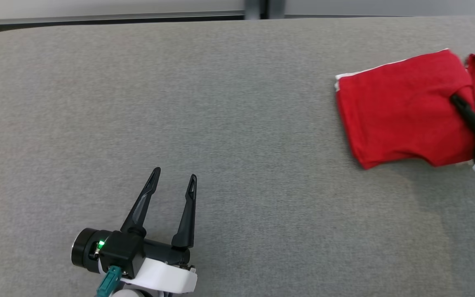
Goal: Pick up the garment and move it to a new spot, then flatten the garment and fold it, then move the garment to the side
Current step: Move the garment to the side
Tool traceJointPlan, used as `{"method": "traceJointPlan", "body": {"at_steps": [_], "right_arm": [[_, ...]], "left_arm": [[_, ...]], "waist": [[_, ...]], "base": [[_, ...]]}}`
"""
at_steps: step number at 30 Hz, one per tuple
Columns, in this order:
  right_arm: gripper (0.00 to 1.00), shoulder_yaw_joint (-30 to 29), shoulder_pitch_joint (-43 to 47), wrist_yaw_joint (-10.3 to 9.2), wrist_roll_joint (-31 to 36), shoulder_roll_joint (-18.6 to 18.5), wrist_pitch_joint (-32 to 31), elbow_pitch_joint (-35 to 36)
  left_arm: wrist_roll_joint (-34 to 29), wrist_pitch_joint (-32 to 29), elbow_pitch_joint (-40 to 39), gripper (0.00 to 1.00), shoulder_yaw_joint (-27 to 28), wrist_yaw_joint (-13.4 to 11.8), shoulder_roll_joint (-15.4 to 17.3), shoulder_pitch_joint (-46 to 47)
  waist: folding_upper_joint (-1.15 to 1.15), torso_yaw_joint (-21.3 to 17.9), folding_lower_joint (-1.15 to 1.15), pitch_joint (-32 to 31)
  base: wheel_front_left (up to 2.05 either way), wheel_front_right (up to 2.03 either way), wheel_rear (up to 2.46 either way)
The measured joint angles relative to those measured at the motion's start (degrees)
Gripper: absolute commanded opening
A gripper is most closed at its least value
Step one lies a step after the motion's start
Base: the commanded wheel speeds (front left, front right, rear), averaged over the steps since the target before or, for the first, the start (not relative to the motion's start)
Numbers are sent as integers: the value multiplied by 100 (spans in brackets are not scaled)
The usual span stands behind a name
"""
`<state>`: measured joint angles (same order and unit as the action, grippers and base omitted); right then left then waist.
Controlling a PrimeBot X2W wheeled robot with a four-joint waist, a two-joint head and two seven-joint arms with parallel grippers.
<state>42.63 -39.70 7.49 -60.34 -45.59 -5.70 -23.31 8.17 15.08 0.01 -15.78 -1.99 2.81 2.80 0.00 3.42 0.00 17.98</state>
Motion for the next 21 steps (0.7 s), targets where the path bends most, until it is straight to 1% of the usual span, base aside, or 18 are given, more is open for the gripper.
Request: {"method": "traceJointPlan", "body": {"at_steps": [3, 7, 11, 16, 21], "right_arm": [[0, 11, -82, 0, 73, -246, 109, 68], [0, 26, -246, 1, 372, -597, 127, 90], [0, -27, -363, 1, 525, -698, 167, -25], [0, -104, -443, 1, 694, -888, 158, -347], [0, -178, -486, 1, 592, -1003, 19, -558]], "left_arm": [[-31, 0, 5, 100, 7, 38, -2, 2], [-100, 0, 25, 100, 49, 79, -1, 59], [-124, 0, 58, 100, 71, 151, -1, 144], [-203, 0, 44, 100, 98, 242, -3, 266], [-310, 0, 52, 100, 198, 322, -1, 283]], "waist": [[0, -215, 0, -1], [0, -449, 0, 67], [0, -605, 0, 192], [0, -676, 0, 356], [0, -673, 0, 500]], "base": [[0, 0, 0], [0, 0, 0], [0, 0, 0], [0, 0, 0], [0, 0, 0]]}}
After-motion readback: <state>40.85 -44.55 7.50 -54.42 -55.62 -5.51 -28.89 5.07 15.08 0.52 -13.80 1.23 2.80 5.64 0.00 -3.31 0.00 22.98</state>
